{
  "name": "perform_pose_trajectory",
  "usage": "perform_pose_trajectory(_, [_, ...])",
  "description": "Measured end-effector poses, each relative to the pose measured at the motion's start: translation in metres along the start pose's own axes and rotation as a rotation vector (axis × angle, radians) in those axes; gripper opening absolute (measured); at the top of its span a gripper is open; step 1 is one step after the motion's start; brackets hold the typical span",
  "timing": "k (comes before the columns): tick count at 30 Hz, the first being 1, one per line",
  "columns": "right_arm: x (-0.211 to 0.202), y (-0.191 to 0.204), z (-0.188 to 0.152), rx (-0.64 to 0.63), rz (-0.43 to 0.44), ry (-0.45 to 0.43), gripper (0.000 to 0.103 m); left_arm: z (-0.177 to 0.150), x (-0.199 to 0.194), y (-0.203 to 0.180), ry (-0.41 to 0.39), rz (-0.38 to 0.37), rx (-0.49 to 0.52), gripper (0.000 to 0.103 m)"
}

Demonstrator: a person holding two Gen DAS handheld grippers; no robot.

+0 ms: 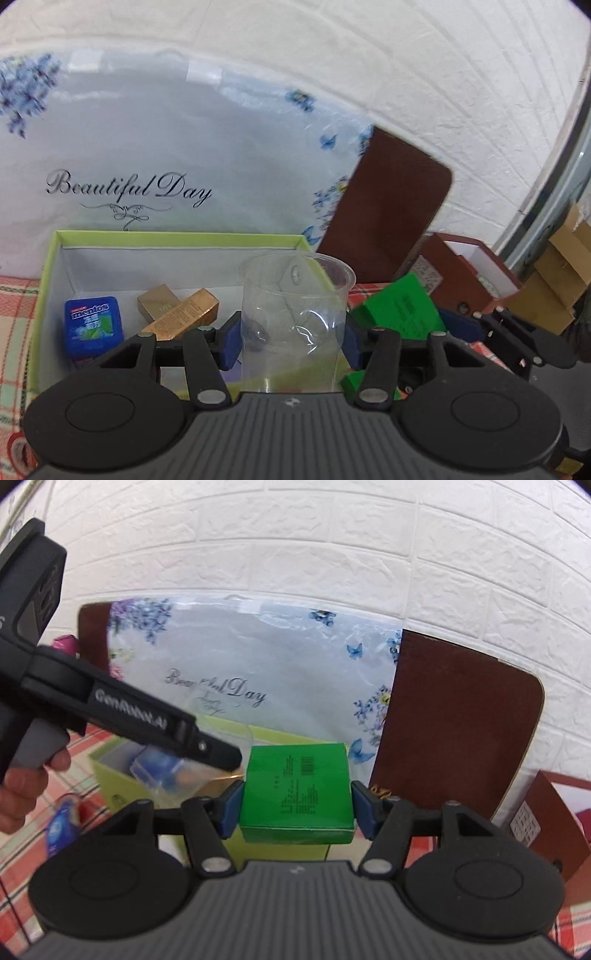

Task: Organize objects
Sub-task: 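Carry the cup and green box into the lime-green box and release, then withdraw both tools back over the table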

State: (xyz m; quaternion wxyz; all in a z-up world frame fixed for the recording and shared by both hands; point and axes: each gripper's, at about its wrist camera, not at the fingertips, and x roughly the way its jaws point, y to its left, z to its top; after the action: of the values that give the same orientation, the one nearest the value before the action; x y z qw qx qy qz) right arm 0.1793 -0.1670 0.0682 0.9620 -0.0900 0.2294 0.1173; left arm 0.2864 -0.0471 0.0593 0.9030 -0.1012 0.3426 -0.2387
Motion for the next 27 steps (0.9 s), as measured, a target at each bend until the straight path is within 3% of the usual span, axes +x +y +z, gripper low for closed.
perform_pose_trajectory(5, [0.057,0.011,0.006,-0.087,-0.041,0.047,0.060,0.008,0.039,0.013,0.052,0.054,0.002,0.056])
perform_pose_trajectory(11, [0.107,0.024,-0.002,-0.121,-0.005,0.078,0.061,0.016,0.072,0.040,0.068,0.122,-0.009,0.056])
perform_pose_trajectory(12, [0.114,0.027,-0.004,-0.142,-0.007,0.071,0.063,0.016,0.074,0.043,0.052,0.147,-0.005,0.061])
perform_pose_trajectory(13, [0.120,0.030,-0.005,-0.165,0.000,0.073,0.075,0.016,0.075,0.045,0.035,0.174,0.000,0.066])
perform_pose_trajectory(14, [0.123,0.032,-0.006,-0.177,0.001,0.069,0.082,0.016,0.075,0.047,0.027,0.201,0.002,0.077])
perform_pose_trajectory(16, [0.122,0.031,-0.007,-0.171,-0.004,0.050,0.088,0.015,0.069,0.053,0.003,0.210,-0.003,0.082])
perform_pose_trajectory(18, [0.116,0.027,-0.007,-0.154,0.007,0.027,0.102,0.014,0.059,0.059,-0.024,0.179,-0.016,0.082])
perform_pose_trajectory(27, [0.044,0.001,-0.008,-0.045,0.007,-0.049,0.103,0.005,-0.007,0.044,-0.148,0.216,-0.025,0.084])
